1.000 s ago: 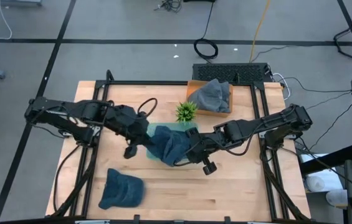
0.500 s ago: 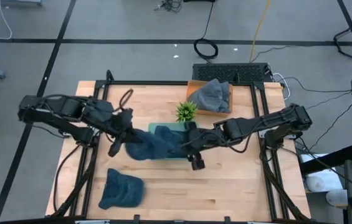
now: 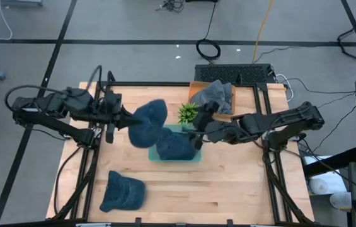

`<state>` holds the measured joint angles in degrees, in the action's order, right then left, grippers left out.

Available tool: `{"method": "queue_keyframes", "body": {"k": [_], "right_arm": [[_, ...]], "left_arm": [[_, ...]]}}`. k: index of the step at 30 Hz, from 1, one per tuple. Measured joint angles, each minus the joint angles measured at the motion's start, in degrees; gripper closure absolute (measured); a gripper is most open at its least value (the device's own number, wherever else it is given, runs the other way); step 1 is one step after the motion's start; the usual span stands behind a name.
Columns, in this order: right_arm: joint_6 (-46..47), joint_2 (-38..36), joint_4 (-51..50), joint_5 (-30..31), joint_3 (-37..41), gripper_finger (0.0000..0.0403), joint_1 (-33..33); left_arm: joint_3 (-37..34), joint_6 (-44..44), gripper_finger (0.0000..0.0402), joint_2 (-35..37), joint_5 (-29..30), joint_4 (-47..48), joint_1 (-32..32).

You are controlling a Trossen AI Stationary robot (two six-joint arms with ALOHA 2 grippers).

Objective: Pick & Place hat
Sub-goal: Put the top blue cap into the green bin

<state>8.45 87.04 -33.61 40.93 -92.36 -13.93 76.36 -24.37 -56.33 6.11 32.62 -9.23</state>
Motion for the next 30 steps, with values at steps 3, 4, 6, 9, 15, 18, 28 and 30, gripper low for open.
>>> {"method": "queue_keyframes", "body": {"k": [3, 4, 6, 9, 15, 18, 28, 30], "right_arm": [[-0.2, -2.5, 0.0, 4.5, 0.0, 0.0043, 0.0], [-0.3, -3.5, 0.1, 6.2, 0.0, 0.0044, 0.0], [-0.4, -5.3, 0.5, 10.3, 0.0, 0.0045, 0.0], [-2.9, -8.1, 0.5, 12.9, 0.0, 0.0045, 0.1], [-9.4, -12.6, 2.3, 2.9, 0.0, 0.0046, 1.9], [-10.6, -14.1, 4.1, -0.3, 0.0, 0.0046, 2.9], [-11.6, -15.1, 6.0, -0.6, 0.0, 0.0046, 4.4], [-11.7, -15.1, 6.0, -0.6, 0.0, 0.0046, 4.9]], "left_arm": [[0.0, 0.9, 0.0399, 0.2, 2.0, -2.4, 0.0], [0.0, 1.3, 0.0399, 0.1, 3.4, -3.1, 0.0], [0.0, 2.6, 0.0399, 0.1, 5.7, -3.2, 0.0], [0.0, 5.0, 0.0399, -0.4, 6.5, -4.2, 0.0], [0.0, 14.2, 0.0399, -1.7, 9.4, -4.7, -0.7], [0.0, 16.8, 0.0399, -2.9, 13.2, -5.8, -1.3], [-10.9, 15.0, 0.0399, -3.6, 26.2, -26.4, -2.5], [-13.7, 12.0, 0.0399, -3.5, 29.8, -30.6, -2.6]]}}
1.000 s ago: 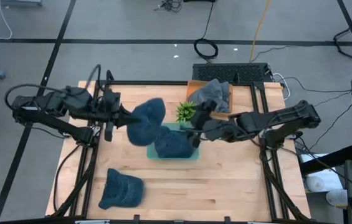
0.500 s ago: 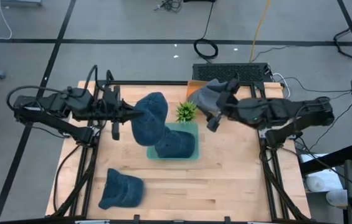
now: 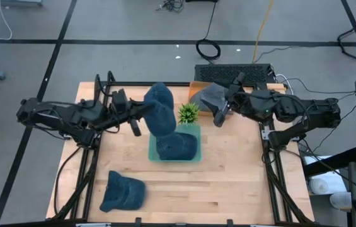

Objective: Pick & Place hat
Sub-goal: Put the top blue cap into the green bin

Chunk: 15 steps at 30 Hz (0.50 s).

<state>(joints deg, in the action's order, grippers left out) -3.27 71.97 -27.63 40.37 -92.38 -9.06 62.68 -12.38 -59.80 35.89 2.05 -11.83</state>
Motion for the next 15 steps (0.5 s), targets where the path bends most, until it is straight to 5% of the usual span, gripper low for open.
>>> {"method": "queue_keyframes", "body": {"k": [8, 15], "right_arm": [[0.0, 0.0, 0.0, 0.0, 0.0, 0.0046, 1.0], [2.4, 0.1, 1.3, 0.0, 0.0, 0.0046, 1.2]], "left_arm": [[-13.7, -1.9, 0.0399, -0.6, 13.7, -25.6, -6.1], [-15.7, -1.5, 0.0399, -4.3, 28.2, -32.4, -11.6]]}}
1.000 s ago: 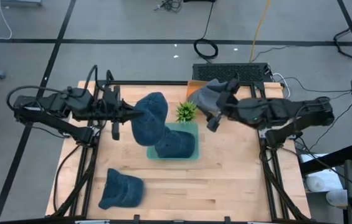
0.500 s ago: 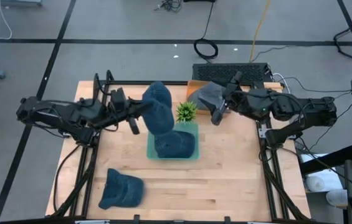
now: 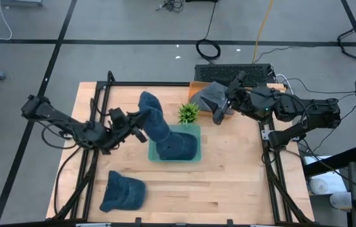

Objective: Pick & Place hat
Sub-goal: Put the top blue cap into the green bin

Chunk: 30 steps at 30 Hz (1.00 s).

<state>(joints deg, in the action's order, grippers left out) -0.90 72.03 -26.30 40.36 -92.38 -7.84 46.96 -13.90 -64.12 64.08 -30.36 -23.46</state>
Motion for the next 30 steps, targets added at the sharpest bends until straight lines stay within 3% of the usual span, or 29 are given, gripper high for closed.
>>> {"method": "queue_keyframes", "body": {"k": [11, 21, 25, 30], "right_arm": [[1.7, 0.0, 5.5, -0.1, 0.0, 0.0046, 0.0], [2.4, 0.0, 5.1, -3.1, 0.0, 0.0046, 0.0], [3.2, 0.0, 5.1, -3.2, 0.0, 0.0046, 0.0], [3.3, 0.0, 4.8, -3.1, 0.0, 0.0046, -0.5]], "left_arm": [[0.7, 0.0, 0.0399, -10.5, 10.5, -9.9, -2.4], [3.6, 1.3, 0.0399, -21.0, 9.6, -23.4, -1.2], [8.3, 1.9, 0.0399, -25.8, 7.6, -23.9, -0.2], [13.0, 3.7, 0.0399, -32.1, 10.9, -23.8, -0.3]]}}
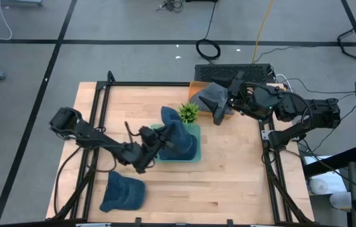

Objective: Pick & Place hat
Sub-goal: Put the top blue cap into the green bin

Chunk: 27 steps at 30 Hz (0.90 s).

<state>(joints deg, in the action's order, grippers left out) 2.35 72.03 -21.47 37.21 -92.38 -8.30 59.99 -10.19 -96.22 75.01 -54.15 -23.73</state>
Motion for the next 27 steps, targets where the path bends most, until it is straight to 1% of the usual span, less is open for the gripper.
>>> {"method": "queue_keyframes", "body": {"k": [6, 8, 10, 14, 19, 23, 27], "right_arm": [[0.7, 0.0, -0.2, -0.1, 0.0, 0.0046, -0.9], [1.4, 0.0, -0.2, -0.3, 0.0, 0.0046, -0.9], [1.9, 0.0, -0.2, -1.9, 0.0, 0.0046, -0.9], [3.0, 0.4, 0.0, -4.5, 0.0, 0.0046, -0.9], [3.0, 1.1, -0.2, -4.5, 0.0, 0.0046, -0.9], [3.0, 1.8, -0.2, -4.5, 0.0, 0.0046, -0.9], [3.0, 2.0, -1.0, -4.5, 0.0, 0.0046, -0.9]], "left_arm": [[0.2, -4.7, 0.0399, -5.7, 3.0, 0.4, 0.0], [0.2, -5.3, 0.0399, -7.4, 2.4, 0.1, 0.2], [0.2, -6.4, 0.0398, -9.1, 2.2, 0.3, 0.4], [0.2, -11.3, 0.0398, -11.6, 1.9, -0.2, 1.2], [0.1, -16.1, 0.0398, -13.8, 2.8, 0.4, 1.3], [0.1, -15.8, 0.0399, -15.0, 5.5, 0.7, -0.4], [0.1, -14.7, 0.0399, -14.9, 8.5, 3.6, -3.5]]}}
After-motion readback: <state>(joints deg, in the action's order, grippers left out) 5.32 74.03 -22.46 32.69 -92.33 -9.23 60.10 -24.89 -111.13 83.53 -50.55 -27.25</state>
